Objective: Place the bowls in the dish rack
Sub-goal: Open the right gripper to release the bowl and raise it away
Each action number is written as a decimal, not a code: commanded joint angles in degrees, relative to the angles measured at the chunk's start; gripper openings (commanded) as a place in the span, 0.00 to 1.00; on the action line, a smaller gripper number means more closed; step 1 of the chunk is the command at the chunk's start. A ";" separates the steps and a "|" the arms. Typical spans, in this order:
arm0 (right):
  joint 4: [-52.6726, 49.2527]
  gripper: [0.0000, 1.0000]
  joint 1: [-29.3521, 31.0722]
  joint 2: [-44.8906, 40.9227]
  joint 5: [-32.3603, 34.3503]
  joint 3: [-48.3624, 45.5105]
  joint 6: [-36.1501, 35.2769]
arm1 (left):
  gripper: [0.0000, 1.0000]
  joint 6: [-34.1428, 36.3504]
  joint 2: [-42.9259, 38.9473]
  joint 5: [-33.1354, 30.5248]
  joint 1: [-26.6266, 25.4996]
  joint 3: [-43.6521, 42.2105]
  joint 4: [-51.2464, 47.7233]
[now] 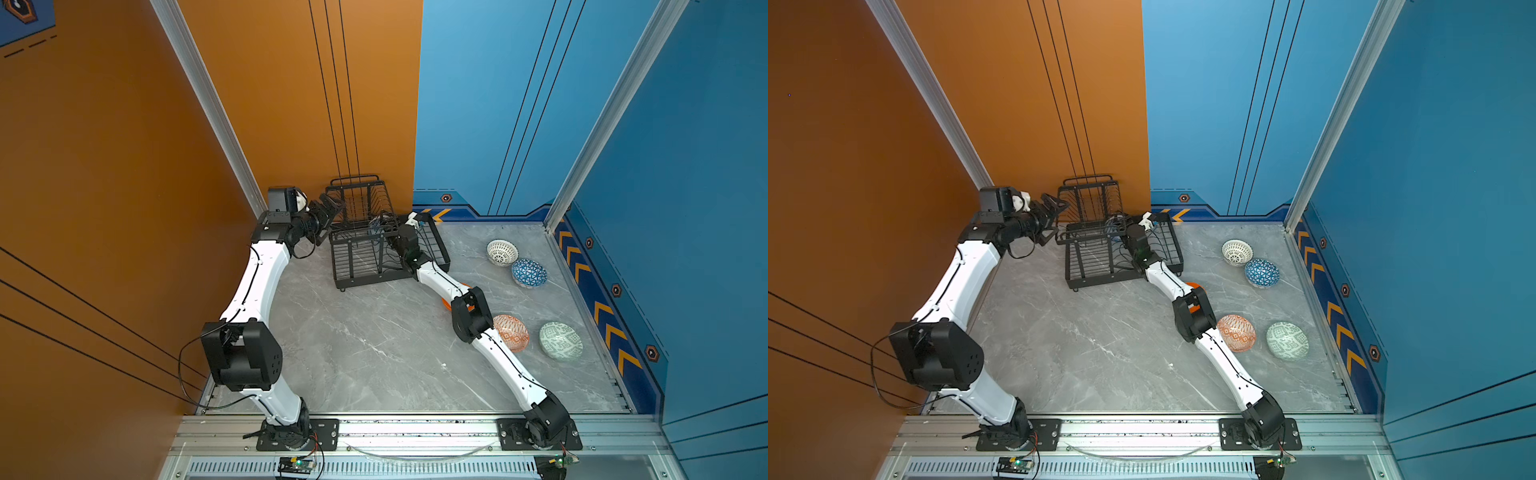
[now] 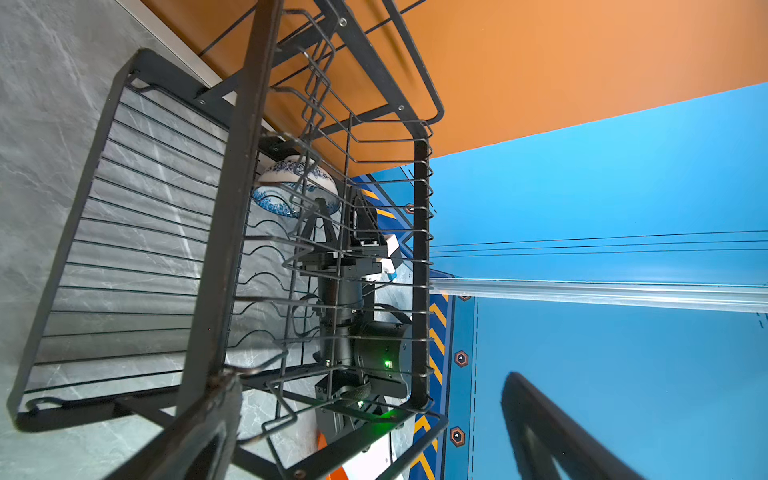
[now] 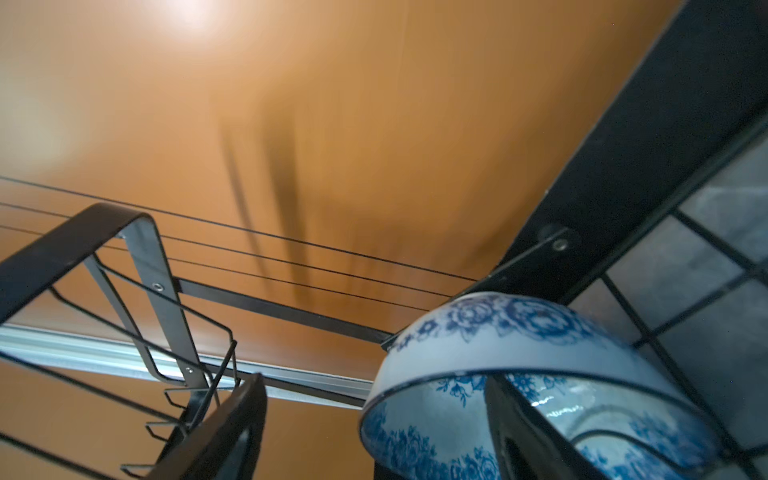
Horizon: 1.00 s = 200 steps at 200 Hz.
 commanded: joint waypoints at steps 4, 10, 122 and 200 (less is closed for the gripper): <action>1.49 0.98 -1.35 -7.33 -3.08 -3.12 -1.13 | 0.98 -1.39 -2.64 -0.31 -1.39 -1.88 1.84; 1.27 1.00 -1.62 -8.12 -3.58 -3.78 -1.48 | 0.98 -1.57 -3.02 -0.61 -1.50 -2.52 2.50; -3.30 1.00 -5.84 -18.28 -9.40 -14.97 -1.69 | 0.98 -2.68 -4.62 -4.06 -4.31 -6.70 6.37; -20.44 1.00 -8.81 -26.72 -16.13 -13.94 -11.89 | 0.98 -1.88 -5.82 -3.81 -3.96 -8.09 6.97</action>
